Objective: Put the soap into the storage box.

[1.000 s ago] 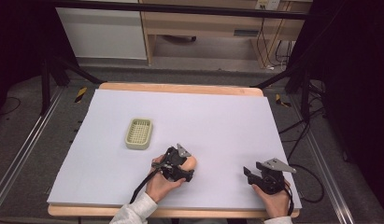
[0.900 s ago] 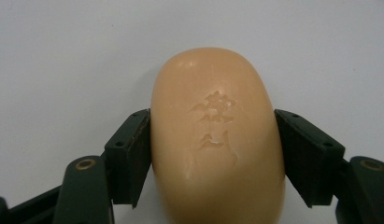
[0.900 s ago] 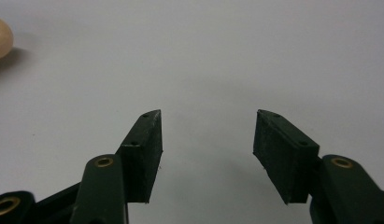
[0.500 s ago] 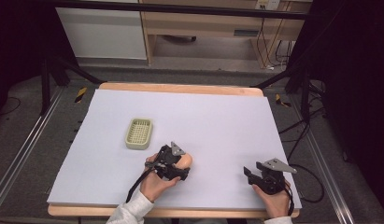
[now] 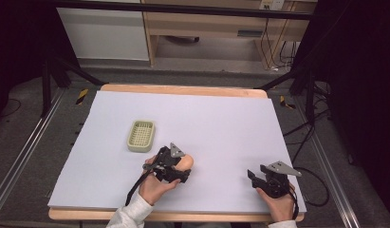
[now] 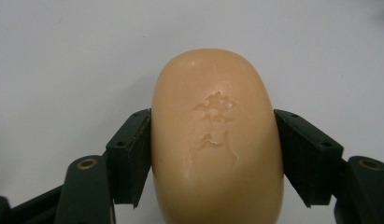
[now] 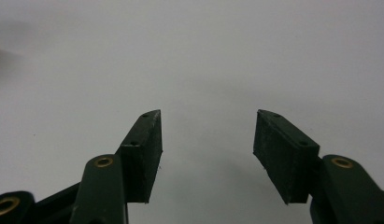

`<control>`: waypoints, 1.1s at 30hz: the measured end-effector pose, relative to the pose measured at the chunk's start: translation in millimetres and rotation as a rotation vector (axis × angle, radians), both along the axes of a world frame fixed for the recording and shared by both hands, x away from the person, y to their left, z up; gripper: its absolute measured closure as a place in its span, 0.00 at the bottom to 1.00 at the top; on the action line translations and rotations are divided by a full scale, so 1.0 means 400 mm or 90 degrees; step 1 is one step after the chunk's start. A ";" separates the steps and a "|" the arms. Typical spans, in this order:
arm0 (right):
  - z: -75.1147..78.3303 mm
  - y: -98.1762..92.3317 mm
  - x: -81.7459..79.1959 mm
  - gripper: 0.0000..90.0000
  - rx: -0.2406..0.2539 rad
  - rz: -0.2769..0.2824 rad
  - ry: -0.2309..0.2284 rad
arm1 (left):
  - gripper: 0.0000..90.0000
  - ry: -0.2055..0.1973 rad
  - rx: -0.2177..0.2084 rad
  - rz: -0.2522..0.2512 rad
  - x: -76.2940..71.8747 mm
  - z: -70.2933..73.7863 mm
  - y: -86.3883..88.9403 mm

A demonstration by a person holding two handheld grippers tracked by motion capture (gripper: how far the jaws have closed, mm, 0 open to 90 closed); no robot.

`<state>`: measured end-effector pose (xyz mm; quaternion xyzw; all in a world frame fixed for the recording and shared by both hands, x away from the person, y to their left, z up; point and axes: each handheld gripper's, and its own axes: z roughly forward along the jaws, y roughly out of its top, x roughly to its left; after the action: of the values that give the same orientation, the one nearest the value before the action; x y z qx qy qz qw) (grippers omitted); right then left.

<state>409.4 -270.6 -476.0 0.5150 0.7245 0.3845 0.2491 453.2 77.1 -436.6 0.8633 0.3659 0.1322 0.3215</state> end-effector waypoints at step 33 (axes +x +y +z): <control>0.001 -0.002 0.000 0.47 0.000 0.000 -0.003 | 0.35 -0.031 -0.026 0.037 0.008 0.070 0.083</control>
<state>409.4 -271.4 -475.8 0.5139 0.7240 0.3858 0.2508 456.2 110.3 -408.6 0.8419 0.3859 0.1547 0.3440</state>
